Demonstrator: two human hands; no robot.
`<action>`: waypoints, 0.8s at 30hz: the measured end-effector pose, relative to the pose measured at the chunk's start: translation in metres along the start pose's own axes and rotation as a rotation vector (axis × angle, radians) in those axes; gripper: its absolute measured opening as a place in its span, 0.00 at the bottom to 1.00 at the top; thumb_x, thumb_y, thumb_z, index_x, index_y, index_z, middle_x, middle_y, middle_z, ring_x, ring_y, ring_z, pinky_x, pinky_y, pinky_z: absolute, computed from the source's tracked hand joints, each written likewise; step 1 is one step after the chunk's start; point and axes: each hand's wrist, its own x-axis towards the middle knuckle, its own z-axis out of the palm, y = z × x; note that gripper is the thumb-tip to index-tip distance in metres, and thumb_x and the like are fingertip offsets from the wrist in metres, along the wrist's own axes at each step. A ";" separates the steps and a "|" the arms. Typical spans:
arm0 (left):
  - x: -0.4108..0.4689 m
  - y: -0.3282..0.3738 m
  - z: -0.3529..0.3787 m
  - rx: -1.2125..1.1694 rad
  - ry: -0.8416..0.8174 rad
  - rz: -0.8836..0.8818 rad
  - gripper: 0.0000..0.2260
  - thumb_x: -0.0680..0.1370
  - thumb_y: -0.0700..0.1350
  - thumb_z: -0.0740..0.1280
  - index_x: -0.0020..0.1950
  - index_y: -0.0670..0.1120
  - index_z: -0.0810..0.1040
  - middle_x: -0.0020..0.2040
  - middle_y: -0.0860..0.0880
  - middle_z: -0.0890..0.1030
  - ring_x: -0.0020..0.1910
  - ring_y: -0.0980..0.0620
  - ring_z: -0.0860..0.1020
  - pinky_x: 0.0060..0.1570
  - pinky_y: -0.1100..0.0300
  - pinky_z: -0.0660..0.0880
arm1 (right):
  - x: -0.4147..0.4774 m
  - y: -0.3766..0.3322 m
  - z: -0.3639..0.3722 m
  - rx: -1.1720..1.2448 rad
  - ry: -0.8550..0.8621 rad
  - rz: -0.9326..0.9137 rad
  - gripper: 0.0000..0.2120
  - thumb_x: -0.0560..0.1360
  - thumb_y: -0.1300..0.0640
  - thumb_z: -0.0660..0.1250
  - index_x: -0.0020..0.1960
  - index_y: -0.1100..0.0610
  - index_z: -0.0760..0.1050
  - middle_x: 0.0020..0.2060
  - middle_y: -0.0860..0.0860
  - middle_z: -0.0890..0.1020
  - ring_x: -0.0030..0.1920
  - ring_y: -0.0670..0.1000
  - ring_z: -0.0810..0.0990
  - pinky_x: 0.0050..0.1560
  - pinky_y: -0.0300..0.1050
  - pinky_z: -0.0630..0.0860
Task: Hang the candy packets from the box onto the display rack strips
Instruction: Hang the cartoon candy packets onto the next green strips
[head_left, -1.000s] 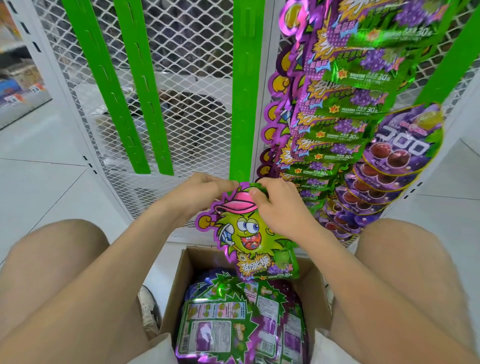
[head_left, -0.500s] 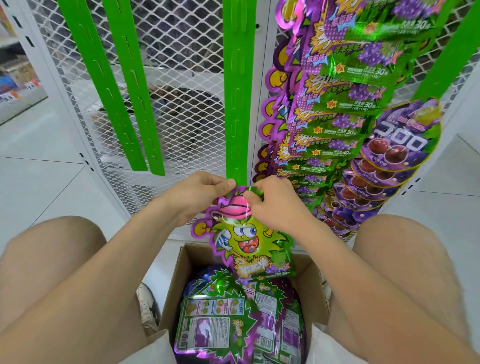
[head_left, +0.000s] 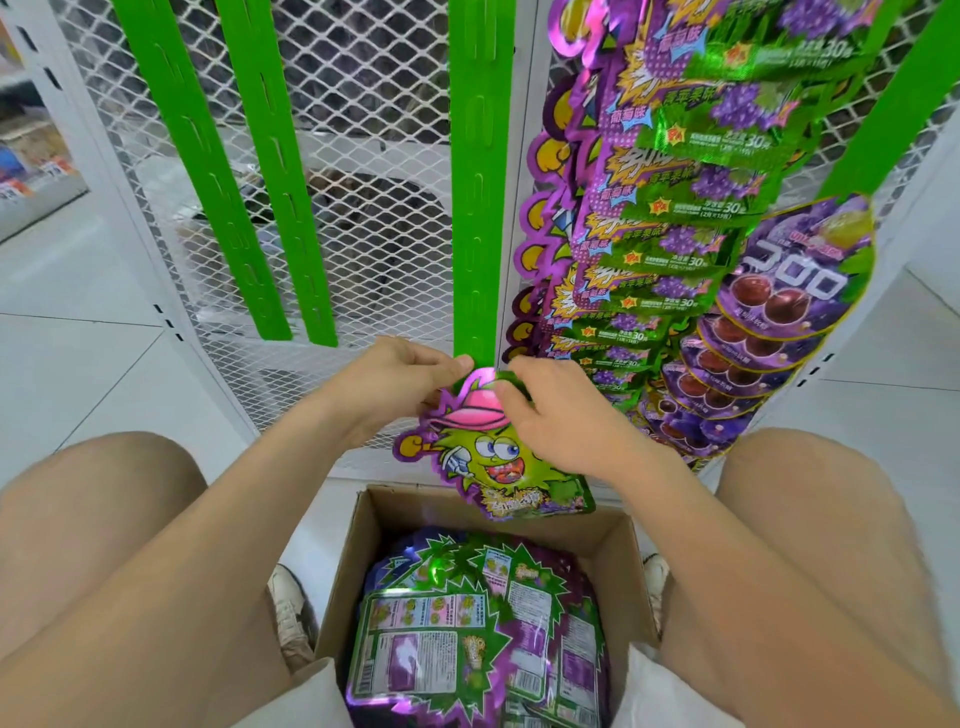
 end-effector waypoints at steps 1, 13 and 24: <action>0.001 0.000 -0.001 0.021 -0.006 -0.024 0.17 0.79 0.58 0.75 0.52 0.43 0.89 0.48 0.45 0.88 0.48 0.49 0.85 0.59 0.51 0.82 | 0.000 0.000 -0.002 0.025 0.030 -0.002 0.16 0.86 0.53 0.58 0.40 0.55 0.67 0.32 0.52 0.73 0.34 0.56 0.72 0.40 0.50 0.64; -0.010 0.008 0.001 0.066 -0.045 0.040 0.16 0.82 0.55 0.70 0.52 0.45 0.90 0.47 0.45 0.89 0.50 0.50 0.88 0.58 0.57 0.82 | 0.005 -0.007 0.006 0.017 0.182 0.072 0.21 0.84 0.53 0.62 0.34 0.54 0.66 0.26 0.50 0.68 0.28 0.50 0.66 0.45 0.57 0.76; -0.002 -0.001 -0.001 0.238 0.084 0.099 0.19 0.83 0.59 0.68 0.42 0.47 0.87 0.32 0.52 0.78 0.33 0.58 0.74 0.37 0.68 0.73 | 0.008 -0.002 0.025 -0.094 0.031 0.102 0.17 0.85 0.49 0.62 0.40 0.55 0.71 0.31 0.49 0.69 0.39 0.60 0.72 0.44 0.56 0.73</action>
